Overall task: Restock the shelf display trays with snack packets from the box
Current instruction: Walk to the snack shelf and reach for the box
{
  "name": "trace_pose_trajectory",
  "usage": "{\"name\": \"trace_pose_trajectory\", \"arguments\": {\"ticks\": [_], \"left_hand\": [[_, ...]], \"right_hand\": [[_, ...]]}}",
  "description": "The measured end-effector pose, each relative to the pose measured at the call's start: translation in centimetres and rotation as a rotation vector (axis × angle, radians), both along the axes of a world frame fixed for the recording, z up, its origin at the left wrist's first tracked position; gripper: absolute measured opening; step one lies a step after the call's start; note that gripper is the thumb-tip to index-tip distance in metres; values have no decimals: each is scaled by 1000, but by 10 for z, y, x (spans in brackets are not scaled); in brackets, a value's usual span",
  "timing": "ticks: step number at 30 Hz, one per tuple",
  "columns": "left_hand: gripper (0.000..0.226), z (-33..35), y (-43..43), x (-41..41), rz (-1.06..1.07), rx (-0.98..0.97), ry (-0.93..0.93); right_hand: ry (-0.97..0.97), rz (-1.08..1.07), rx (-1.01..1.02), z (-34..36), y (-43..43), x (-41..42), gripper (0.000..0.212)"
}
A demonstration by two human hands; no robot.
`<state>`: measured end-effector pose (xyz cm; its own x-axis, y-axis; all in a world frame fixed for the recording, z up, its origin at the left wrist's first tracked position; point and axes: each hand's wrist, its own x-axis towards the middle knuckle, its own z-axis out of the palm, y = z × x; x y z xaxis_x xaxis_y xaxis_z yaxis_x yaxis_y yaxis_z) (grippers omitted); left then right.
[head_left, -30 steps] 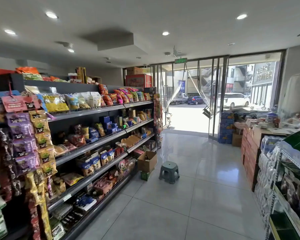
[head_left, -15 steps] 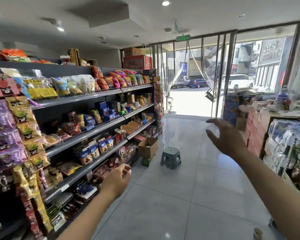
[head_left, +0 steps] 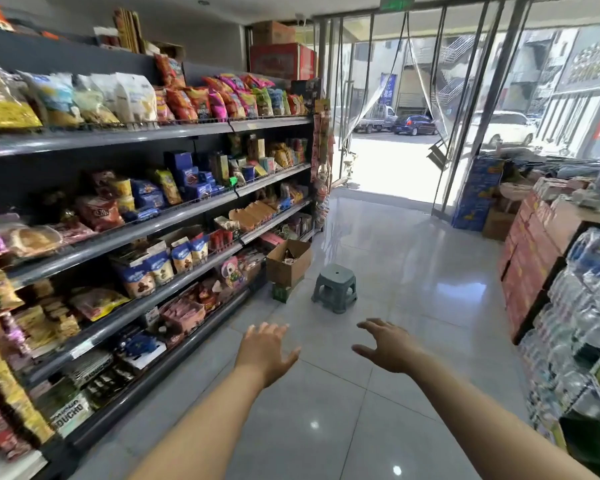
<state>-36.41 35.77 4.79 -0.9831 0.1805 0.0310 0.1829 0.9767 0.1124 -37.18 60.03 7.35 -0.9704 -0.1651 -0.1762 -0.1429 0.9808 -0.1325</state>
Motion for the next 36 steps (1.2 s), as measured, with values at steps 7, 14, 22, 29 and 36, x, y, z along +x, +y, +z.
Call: {"name": "trace_pose_trajectory", "arguments": {"ticks": [7,14,22,29,36], "left_hand": [[69,-26,-10,-165,-7,85,83],[64,-22,-11,-353,-48,81,100],[62,-52,14,-531,-55,109,105],[99,-81,70,-676,38,51,47],[105,-97,117,-828,110,105,4]], "right_hand": [[30,-27,-44,-29,4,-156,73],[104,-66,-106,-35,-5,-322,67],[129,-37,-192,-66,20,-499,68],[67,85,-116,-80,64,-668,63],[35,164,-105,-85,97,-842,68]]}}
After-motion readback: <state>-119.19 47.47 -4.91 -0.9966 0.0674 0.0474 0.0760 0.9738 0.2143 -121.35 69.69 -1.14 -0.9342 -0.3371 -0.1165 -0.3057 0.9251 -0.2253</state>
